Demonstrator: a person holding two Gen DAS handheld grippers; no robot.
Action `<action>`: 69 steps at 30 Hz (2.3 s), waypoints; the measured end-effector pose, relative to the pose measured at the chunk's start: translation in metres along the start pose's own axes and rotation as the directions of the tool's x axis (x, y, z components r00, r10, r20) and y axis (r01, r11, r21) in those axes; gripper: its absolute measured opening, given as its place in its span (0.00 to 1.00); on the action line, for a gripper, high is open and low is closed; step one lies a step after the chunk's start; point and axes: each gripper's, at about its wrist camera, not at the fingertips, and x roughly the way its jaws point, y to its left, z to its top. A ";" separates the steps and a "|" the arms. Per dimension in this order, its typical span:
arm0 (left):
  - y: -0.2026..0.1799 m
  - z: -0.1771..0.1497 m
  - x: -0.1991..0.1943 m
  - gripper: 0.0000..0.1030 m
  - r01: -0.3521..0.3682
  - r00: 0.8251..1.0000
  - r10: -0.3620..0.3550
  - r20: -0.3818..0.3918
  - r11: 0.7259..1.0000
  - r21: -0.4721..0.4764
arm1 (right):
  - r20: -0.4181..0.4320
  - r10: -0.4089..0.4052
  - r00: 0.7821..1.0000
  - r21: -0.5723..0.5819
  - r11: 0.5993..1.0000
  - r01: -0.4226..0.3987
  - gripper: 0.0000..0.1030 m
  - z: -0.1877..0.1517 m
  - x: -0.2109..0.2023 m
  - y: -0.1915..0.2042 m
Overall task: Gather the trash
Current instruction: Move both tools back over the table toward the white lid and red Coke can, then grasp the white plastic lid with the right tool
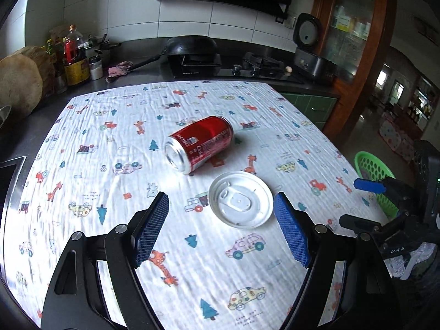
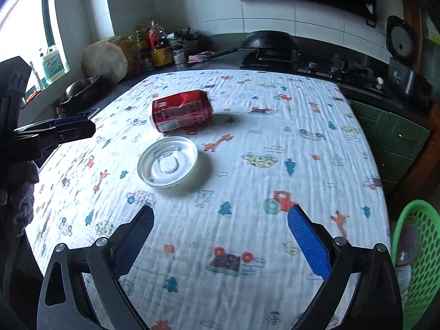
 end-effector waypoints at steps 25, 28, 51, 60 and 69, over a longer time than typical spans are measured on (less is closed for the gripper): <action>0.054 0.001 0.023 0.75 -0.001 1.000 0.000 -0.007 0.998 -0.065 | -0.184 0.029 0.983 -0.192 0.979 -0.065 0.93 0.037 0.130 0.055; 0.056 0.003 0.025 0.75 0.000 1.000 0.000 -0.006 0.998 -0.069 | -0.179 0.034 0.983 -0.194 0.979 -0.069 0.93 0.040 0.133 0.057; 0.060 0.006 0.029 0.75 -0.004 1.000 0.003 -0.011 0.997 -0.071 | -0.131 0.050 0.990 -0.151 0.986 -0.069 0.74 0.031 0.107 0.052; 0.047 0.019 0.035 0.75 0.004 1.000 -0.004 -0.006 0.999 -0.034 | -0.135 0.035 0.990 -0.129 0.990 -0.052 0.74 0.020 0.090 0.035; 0.027 0.030 0.044 0.76 0.007 1.000 -0.006 -0.019 0.998 0.056 | -0.101 0.037 0.994 -0.104 0.993 -0.048 0.73 0.014 0.065 0.020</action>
